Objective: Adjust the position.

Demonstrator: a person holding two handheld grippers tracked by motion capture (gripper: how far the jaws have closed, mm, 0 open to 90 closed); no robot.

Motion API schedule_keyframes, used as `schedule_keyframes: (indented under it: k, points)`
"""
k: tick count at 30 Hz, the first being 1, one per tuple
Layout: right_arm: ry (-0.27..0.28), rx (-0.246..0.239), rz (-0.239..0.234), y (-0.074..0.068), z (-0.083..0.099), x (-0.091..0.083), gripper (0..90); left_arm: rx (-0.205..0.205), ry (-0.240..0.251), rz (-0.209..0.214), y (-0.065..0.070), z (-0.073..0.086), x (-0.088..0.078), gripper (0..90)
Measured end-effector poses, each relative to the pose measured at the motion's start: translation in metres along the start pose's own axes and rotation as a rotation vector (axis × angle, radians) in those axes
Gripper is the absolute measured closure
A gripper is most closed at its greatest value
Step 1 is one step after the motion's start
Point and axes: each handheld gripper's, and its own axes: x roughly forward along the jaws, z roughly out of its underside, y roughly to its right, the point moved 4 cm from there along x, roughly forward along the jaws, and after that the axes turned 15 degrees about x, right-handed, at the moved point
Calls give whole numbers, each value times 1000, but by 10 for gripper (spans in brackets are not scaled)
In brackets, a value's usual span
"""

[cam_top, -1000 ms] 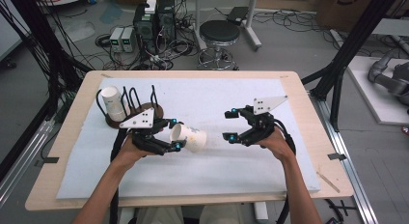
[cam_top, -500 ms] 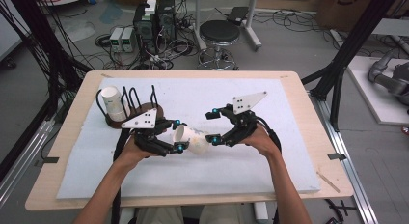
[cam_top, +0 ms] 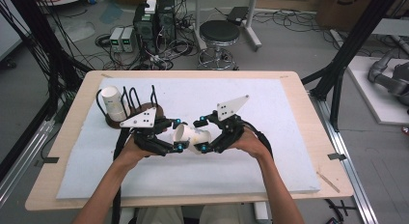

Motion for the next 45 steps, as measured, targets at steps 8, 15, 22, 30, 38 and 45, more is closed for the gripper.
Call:
schedule_keyframes:
  k: [8, 15, 22, 30, 38, 45]
  points:
    - [-27, 1, -18, 0, 2, 9, 193, 7, 7, 4, 1, -4, 0, 346]
    - [-40, 4, -26, 1, 3, 14, 223, 10, 15, -3, 1, -6, -2, 346]
    - [-43, -2, -40, 1, 4, 16, 288, 8, 13, 0, 1, -6, -3, 349]
    - [-51, -11, -42, -1, 5, 14, 308, 2, 18, 5, 2, -5, -1, 212]
    - [-54, -3, -17, 0, 5, 11, 308, 2, 26, -20, 0, -5, -3, 115]
    - [-86, 3, 27, 1, 8, 8, 308, 7, -66, -58, -2, -1, -9, 116]
